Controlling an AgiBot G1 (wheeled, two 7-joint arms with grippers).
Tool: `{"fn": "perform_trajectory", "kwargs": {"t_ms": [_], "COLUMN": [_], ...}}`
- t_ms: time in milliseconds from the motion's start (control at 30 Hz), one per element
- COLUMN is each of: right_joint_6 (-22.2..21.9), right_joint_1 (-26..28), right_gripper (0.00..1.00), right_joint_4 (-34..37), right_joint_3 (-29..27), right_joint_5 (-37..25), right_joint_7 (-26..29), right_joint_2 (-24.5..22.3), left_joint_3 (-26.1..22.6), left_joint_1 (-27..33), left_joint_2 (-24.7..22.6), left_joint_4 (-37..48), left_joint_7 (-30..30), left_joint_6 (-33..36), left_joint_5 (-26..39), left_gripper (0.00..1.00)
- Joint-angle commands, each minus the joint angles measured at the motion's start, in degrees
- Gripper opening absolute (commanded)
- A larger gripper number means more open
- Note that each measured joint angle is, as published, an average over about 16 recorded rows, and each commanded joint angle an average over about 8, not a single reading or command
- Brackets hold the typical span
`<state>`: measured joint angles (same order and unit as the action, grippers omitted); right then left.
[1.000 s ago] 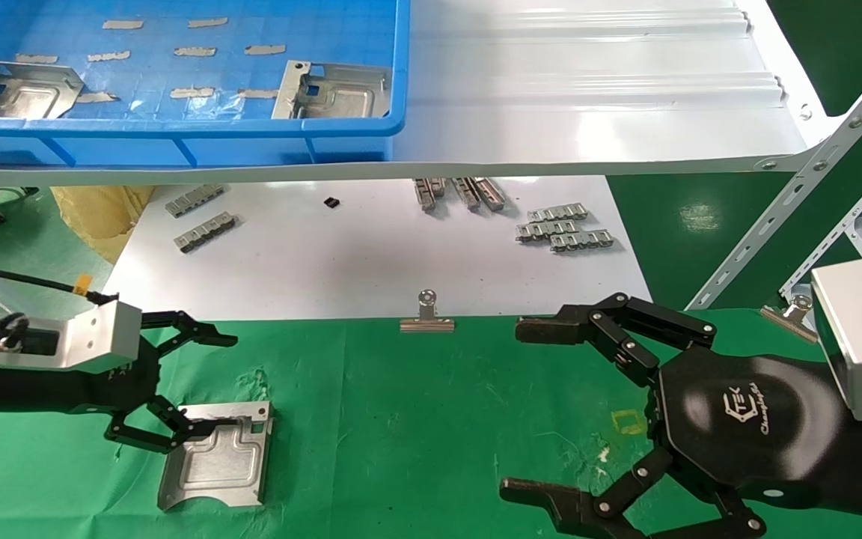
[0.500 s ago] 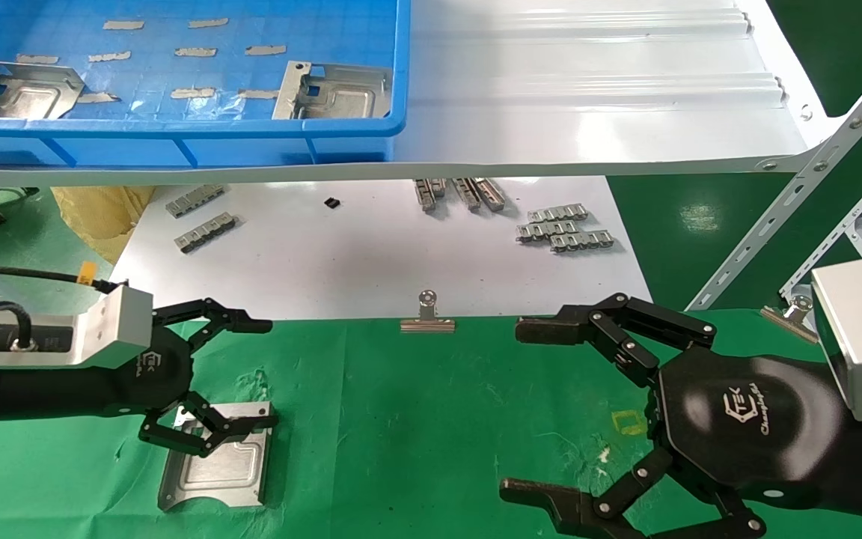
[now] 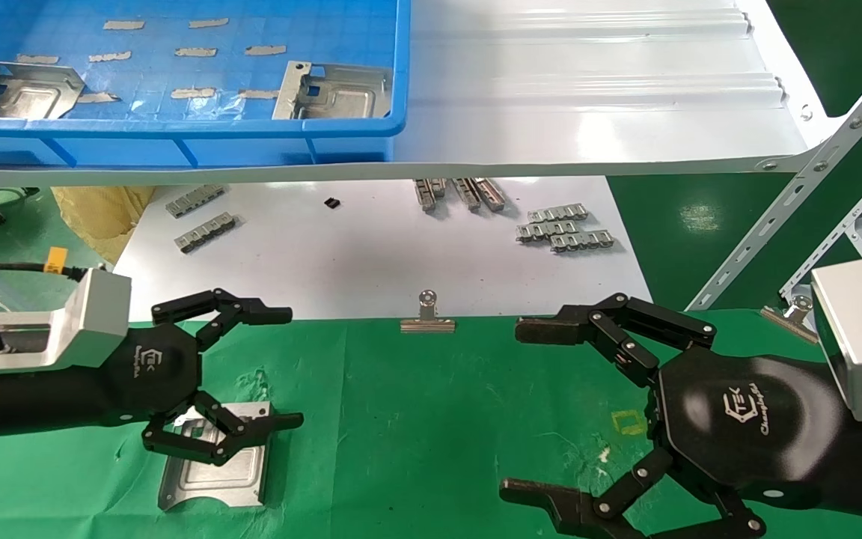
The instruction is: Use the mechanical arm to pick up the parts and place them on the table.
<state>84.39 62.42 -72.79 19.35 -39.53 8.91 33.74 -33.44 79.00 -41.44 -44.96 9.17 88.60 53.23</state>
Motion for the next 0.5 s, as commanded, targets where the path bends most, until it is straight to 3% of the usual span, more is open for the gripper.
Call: {"fn": "perform_trajectory", "kwargs": {"t_ms": [33,500], "right_joint_6": [0.0,0.0], "right_joint_1": [0.0,0.0], "right_gripper": [1.00,1.00], "right_joint_4": [0.0,0.0], "right_joint_3": [0.0,0.0], "right_joint_5": [0.0,0.0], "right_joint_7": [0.0,0.0], "right_joint_2": [0.0,0.0], "left_joint_3": [1.3,10.3], "left_joint_1": [-1.3,-10.3], "left_joint_2": [0.5,3.8], "left_joint_4": [-2.1,-16.9], "left_joint_7": [-1.5,-11.8], "left_joint_6": [-0.2,-1.7], "left_joint_5": [-0.8,-6.7], "left_gripper": [1.00,1.00]}}
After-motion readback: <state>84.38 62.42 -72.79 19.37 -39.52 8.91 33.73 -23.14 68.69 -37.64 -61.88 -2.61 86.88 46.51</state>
